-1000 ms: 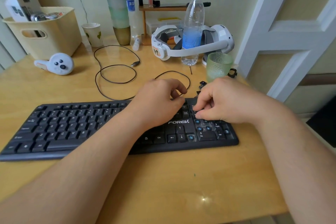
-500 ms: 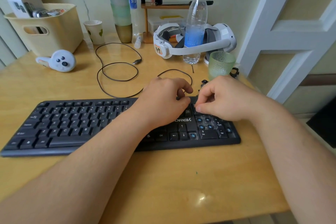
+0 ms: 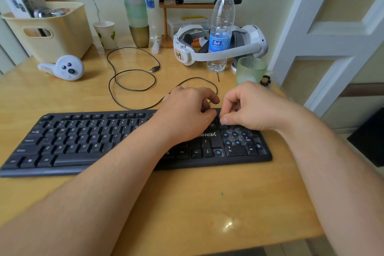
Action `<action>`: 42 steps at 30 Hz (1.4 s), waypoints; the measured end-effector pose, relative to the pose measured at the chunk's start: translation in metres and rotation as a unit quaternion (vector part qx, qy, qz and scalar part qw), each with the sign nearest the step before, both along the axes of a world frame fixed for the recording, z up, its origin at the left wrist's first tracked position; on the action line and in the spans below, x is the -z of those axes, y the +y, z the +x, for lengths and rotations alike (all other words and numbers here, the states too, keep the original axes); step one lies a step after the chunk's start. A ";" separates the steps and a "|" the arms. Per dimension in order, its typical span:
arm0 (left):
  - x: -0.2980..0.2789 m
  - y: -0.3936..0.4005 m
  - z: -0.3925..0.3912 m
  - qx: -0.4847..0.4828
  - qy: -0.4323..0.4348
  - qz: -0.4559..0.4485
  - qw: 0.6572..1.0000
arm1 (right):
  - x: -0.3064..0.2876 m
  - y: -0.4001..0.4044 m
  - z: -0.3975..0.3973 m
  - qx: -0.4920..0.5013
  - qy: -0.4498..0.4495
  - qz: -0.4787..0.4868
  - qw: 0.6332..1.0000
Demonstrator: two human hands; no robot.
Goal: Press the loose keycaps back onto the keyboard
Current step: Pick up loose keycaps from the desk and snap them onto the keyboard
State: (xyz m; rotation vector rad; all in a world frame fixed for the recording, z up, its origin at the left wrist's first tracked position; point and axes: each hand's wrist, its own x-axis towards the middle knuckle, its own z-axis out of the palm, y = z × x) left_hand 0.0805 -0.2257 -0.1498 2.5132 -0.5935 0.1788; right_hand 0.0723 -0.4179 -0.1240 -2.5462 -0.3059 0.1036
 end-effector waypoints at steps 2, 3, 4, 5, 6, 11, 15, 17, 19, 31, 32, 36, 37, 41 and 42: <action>0.000 0.000 0.000 0.000 -0.001 0.001 1.000 | 0.001 0.001 0.001 0.007 0.003 0.003 1.000; 0.000 -0.001 0.000 0.000 -0.001 0.003 1.000 | 0.001 0.002 0.002 0.009 0.006 0.001 1.000; -0.001 -0.001 0.000 0.000 -0.001 0.004 1.000 | 0.001 0.002 0.003 0.011 0.010 0.000 1.000; -0.001 -0.001 0.000 0.000 -0.001 0.005 1.000 | 0.000 0.003 0.004 0.012 0.014 0.001 1.000; -0.001 -0.001 0.000 0.000 0.000 0.005 1.000 | 0.000 0.003 0.004 0.012 0.017 0.001 1.000; 0.000 -0.001 -0.002 0.002 0.000 0.009 1.000 | -0.004 0.008 0.004 0.029 0.015 -0.061 0.998; -0.002 -0.001 -0.003 -0.001 0.000 0.011 1.000 | -0.005 0.011 0.003 0.032 0.010 -0.085 0.996; -0.002 -0.002 -0.004 0.000 -0.002 0.009 1.000 | -0.004 0.006 0.002 0.026 0.018 -0.062 0.998; -0.004 -0.002 -0.005 -0.001 -0.005 0.012 1.000 | -0.002 -0.003 0.002 0.021 0.023 -0.026 0.999; -0.010 -0.004 -0.009 -0.002 0.013 0.101 0.995 | 0.004 -0.006 0.000 0.038 -0.004 -0.016 0.999; -0.011 -0.004 -0.009 -0.008 0.017 0.102 0.995 | 0.004 -0.005 0.000 0.037 -0.001 -0.023 0.999; -0.015 -0.006 -0.010 -0.014 0.018 0.113 0.993 | 0.000 0.002 -0.002 0.029 0.011 -0.053 0.998; -0.015 -0.006 -0.010 -0.014 0.017 0.116 0.993 | -0.001 0.003 -0.002 0.029 0.009 -0.060 0.998; -0.015 -0.005 -0.009 -0.016 0.023 0.114 0.993 | -0.005 0.008 -0.004 0.021 0.005 -0.093 0.995; -0.015 -0.005 -0.009 -0.017 0.022 0.112 0.993 | -0.005 0.008 -0.003 0.018 0.008 -0.097 0.995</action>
